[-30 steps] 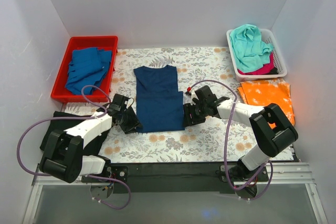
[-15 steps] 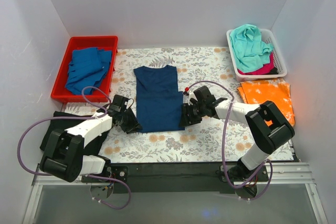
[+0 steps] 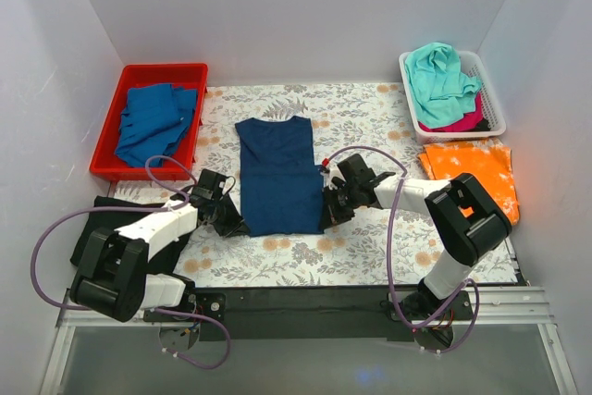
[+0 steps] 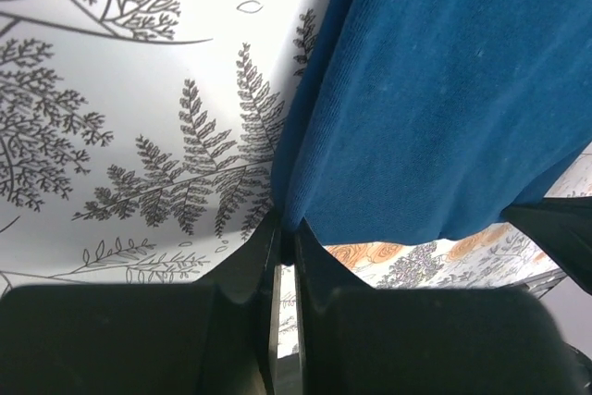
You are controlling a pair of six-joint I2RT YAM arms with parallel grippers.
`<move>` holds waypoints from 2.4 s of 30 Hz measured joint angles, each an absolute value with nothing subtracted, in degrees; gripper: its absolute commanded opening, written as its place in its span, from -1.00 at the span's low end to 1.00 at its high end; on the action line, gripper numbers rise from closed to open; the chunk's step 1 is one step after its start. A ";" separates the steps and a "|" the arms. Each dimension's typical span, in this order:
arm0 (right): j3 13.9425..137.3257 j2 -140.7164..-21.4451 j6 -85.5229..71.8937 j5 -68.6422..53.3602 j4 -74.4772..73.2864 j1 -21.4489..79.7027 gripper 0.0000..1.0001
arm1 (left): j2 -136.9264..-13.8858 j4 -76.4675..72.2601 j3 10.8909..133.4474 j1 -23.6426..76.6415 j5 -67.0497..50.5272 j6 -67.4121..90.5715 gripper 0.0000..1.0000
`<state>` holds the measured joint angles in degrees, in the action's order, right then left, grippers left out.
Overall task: Fold and stack the t-shirts
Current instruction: Grab one side of the 2/3 rectangular tshirt with both arms, then fold the long partially folded tshirt into a neat square
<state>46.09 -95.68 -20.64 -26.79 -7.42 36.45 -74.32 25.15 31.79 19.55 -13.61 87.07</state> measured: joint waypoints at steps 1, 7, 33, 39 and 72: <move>46.13 -95.61 -20.56 -26.72 -7.79 36.45 -0.97 | -74.13 25.36 31.73 19.55 -13.63 87.07 -1.00; 46.24 -93.91 -18.98 -25.04 -11.92 36.51 -0.97 | -69.32 29.26 31.35 19.55 -14.39 87.85 -1.00; 45.19 -75.24 -16.34 -26.81 -23.90 36.91 -0.97 | -41.95 50.63 32.67 20.03 -12.86 100.47 -1.00; 44.42 -73.03 -16.34 -27.42 -23.99 37.17 -0.97 | -37.78 53.54 32.82 20.10 -12.53 102.65 -1.00; 79.81 -92.03 -9.08 -14.26 -30.20 36.53 -0.97 | -66.57 46.63 59.07 20.36 8.08 99.68 -1.00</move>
